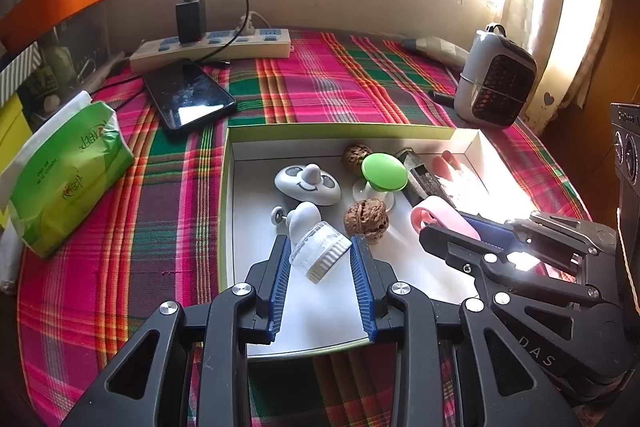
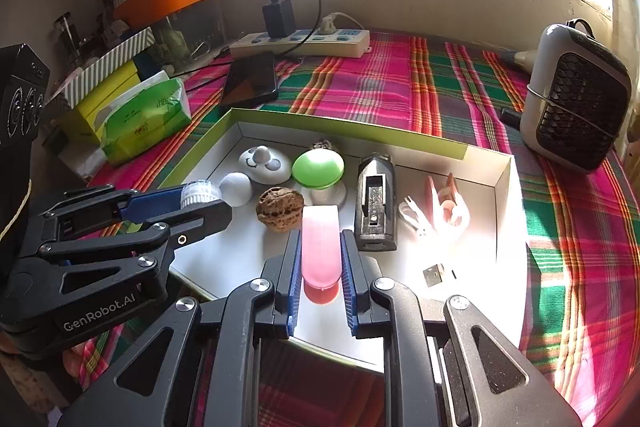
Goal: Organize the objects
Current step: 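Carry the white jar into the box while the right gripper carries the pink item there, then lower and release the white jar while the right gripper releases the pink item in the box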
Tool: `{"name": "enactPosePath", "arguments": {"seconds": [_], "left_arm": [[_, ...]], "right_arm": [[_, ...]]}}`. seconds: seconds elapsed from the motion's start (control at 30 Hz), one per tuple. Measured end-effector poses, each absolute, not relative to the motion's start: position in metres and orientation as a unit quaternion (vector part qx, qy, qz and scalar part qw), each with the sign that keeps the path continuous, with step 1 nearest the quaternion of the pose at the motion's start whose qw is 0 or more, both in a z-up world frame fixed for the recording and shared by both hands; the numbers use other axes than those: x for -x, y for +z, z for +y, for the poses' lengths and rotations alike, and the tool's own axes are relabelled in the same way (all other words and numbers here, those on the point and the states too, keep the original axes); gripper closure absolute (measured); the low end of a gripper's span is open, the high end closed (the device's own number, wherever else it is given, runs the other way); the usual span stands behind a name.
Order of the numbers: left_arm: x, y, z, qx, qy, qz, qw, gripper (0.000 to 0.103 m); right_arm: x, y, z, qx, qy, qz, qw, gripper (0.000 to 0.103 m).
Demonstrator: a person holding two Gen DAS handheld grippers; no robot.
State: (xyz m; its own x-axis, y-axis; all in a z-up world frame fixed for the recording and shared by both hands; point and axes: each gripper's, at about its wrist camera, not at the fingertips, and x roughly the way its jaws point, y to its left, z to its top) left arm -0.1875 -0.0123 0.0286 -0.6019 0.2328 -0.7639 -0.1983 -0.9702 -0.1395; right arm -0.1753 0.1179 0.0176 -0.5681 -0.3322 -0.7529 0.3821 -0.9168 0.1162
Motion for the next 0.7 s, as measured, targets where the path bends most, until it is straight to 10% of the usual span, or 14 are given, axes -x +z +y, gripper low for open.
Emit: {"name": "enactPosePath", "arguments": {"seconds": [0.7], "left_arm": [[0.196,0.019,-0.006,0.440,0.890,-0.005,0.118,0.074]], "right_arm": [[0.186,0.004,0.112,-0.434,-0.876,0.039,0.205,0.084]]}}
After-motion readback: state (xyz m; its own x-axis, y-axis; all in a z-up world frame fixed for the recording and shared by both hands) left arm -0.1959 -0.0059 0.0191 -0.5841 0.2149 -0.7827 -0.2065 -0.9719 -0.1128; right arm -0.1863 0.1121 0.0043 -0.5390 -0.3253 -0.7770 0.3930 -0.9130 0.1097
